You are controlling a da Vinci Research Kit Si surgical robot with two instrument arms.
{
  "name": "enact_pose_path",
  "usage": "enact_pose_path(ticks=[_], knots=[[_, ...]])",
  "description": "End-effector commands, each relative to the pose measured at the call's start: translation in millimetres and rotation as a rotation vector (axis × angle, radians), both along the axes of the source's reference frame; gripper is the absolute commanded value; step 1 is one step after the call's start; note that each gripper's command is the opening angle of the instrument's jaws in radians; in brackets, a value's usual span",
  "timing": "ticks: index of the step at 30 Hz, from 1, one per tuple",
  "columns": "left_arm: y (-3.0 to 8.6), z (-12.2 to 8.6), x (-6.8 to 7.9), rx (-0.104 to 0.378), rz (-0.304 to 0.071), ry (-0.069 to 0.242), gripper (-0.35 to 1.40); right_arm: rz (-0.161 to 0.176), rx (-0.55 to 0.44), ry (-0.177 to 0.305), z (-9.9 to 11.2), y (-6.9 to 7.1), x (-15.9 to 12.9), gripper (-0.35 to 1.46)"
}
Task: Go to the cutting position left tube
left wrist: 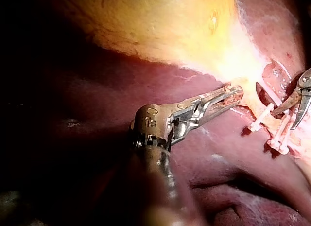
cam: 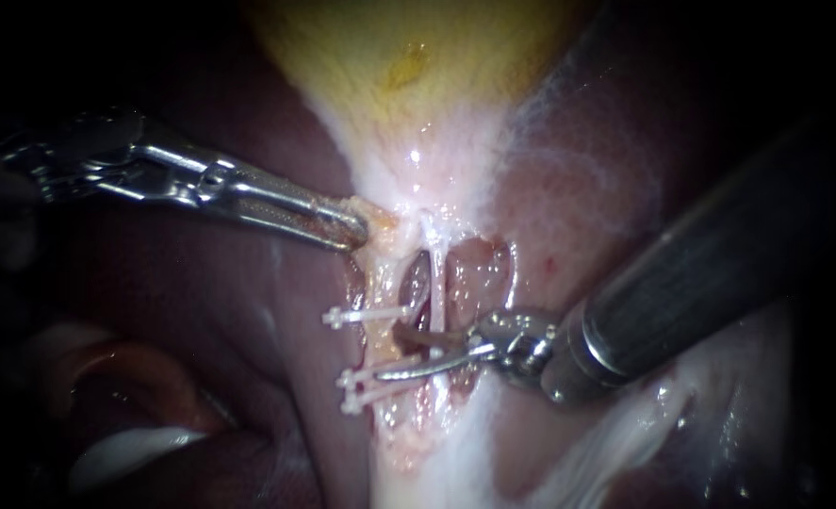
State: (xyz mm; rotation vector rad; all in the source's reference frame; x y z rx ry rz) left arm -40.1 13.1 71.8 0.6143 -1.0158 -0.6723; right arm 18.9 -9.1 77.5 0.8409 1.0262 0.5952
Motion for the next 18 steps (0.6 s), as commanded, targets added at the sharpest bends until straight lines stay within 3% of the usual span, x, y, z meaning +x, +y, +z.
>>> enact_pose_path(ticks=[1, 9, 18], knots=[[0.0, -0.1, -0.1, 0.0, 0.0, 0.0, -0.35, 0.002, 0.001, 0.0, 0.2, -0.1, 0.1, 0.95], [0.0, -0.1, -0.1, 0.0, 0.0, 0.0, -0.35, -0.015, 0.0, -0.025, 1.8, -0.7, -0.2, 0.95], [0.0, -0.1, -0.1, 0.0, 0.0, 0.0, -0.35, -0.025, 0.008, -0.017, 1.7, -0.8, 0.7, 0.95]])
